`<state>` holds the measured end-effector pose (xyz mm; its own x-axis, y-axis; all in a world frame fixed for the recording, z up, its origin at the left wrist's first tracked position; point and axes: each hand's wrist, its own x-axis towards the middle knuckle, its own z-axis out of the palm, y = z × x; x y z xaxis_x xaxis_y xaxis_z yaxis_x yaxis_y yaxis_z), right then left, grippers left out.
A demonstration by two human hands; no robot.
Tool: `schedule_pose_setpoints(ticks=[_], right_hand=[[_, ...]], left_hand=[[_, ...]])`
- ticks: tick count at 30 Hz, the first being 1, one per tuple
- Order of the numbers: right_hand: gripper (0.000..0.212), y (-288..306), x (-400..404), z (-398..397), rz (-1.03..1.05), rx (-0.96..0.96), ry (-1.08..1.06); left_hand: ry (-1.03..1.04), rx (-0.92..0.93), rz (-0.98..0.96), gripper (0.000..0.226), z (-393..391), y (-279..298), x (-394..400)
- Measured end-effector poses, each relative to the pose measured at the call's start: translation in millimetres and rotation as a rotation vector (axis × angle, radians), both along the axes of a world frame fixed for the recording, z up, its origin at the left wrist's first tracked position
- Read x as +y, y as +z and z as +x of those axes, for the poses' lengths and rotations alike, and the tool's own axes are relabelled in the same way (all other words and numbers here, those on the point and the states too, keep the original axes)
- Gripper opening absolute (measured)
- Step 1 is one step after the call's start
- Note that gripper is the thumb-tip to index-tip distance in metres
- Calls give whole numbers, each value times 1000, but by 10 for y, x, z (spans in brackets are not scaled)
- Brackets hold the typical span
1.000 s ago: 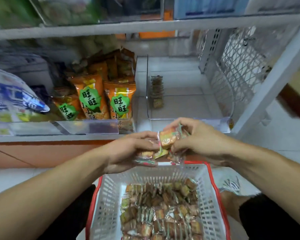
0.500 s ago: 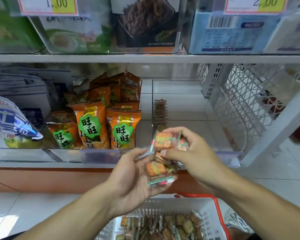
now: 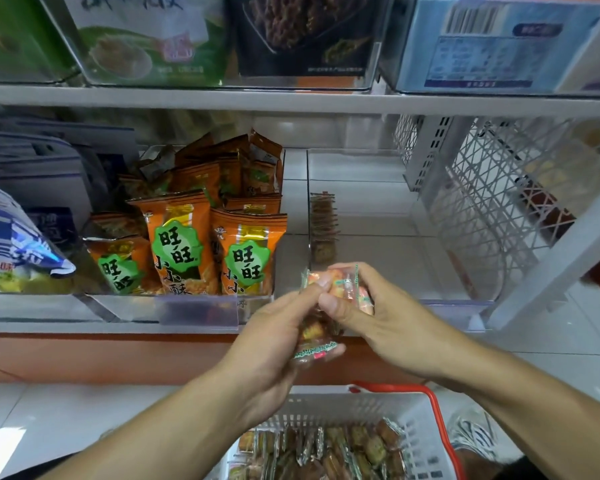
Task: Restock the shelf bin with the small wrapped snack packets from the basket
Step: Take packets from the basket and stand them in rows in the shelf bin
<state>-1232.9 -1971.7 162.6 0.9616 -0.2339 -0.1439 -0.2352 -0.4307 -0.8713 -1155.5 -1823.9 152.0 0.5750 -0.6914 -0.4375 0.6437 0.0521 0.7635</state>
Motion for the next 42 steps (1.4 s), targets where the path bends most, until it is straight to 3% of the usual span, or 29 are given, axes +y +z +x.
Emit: schedule_pose_setpoints(ticks=[3,8,14,17,21,23,26,30,36,42], right_hand=[[77,23,-6,-22,66,20,-20],[38,77,7,-22,347,-27,-94],[57,142,-82,-59,481,-60,-145],[52,195,-99,-73,317,-239,-180],[43,164,-49,-134,-380,-591,-198],[44,82,27,-142,-480,-674,-134],[47,-2,113,-128,-308,-658,-139],[32,-9,121,-142,-102,-530,-76],[7,17,147,-82,190,-516,-195],[51,92,70,-58,647,-293,-346]], left_hand=[[19,-78,39,54,-20,-4,25],[35,-83,22,46,-30,20,36],[64,26,40,40,20,37,59],[51,-17,60,31,41,31,74],[9,-48,78,35,-4,42,77],[-18,-64,48,41,-37,64,76],[-21,-68,0,48,-48,103,75],[27,-12,-45,44,25,93,74],[76,-47,-45,35,33,103,86],[166,-71,-14,32,86,76,82]])
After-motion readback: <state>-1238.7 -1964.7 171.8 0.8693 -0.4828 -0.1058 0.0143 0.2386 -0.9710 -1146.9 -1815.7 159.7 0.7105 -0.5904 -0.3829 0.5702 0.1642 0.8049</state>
